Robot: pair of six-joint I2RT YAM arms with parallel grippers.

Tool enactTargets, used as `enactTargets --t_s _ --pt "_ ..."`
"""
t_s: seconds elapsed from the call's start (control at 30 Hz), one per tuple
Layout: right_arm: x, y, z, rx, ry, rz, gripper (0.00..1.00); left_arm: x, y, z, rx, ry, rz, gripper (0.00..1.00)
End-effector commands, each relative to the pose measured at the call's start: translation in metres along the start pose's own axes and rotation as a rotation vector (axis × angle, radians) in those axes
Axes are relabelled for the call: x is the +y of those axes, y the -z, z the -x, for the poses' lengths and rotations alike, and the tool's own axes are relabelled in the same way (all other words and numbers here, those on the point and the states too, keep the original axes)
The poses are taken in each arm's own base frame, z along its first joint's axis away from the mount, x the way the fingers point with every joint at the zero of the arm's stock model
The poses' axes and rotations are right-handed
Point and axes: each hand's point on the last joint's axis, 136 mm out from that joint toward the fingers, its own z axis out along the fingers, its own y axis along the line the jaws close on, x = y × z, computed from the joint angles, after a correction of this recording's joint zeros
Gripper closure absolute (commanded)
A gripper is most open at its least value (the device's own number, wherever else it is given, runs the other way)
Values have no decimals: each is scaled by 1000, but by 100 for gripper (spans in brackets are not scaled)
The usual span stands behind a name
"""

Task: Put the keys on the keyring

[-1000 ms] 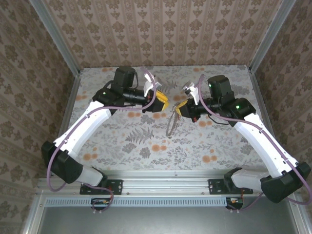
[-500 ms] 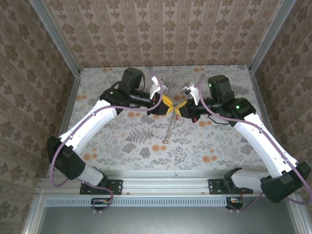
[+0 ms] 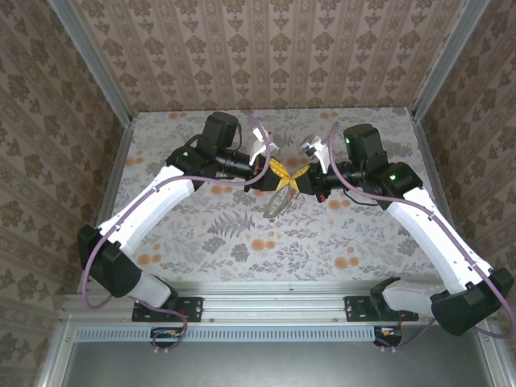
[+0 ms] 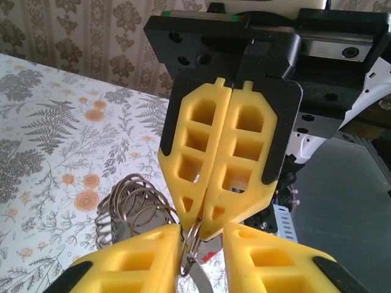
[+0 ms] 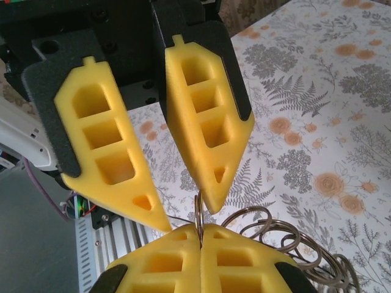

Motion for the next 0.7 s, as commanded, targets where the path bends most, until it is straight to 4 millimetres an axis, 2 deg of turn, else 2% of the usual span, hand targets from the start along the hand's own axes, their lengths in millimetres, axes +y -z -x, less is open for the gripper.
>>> enactTargets --t_s 0.0,0.17,0.33,0.5,0.53,0.6,0.67 --pt "9 4 9 -43 28 25 100 -9 -2 7 -9 -18 -52 78" --pt "8 3 7 -39 26 22 100 -9 -1 9 -13 -28 -43 81" --pt "7 3 4 -33 24 15 100 -8 2 11 -26 -41 -22 100" --pt "6 5 5 -52 15 9 100 -9 5 16 -57 -63 -2 100" --pt "5 6 5 -62 9 6 90 -8 6 16 -63 -67 4 100" --pt "3 11 10 -103 4 2 80 -8 7 19 -77 -79 18 100" --pt "1 20 14 -150 -21 7 77 -8 9 21 -87 -87 28 100"
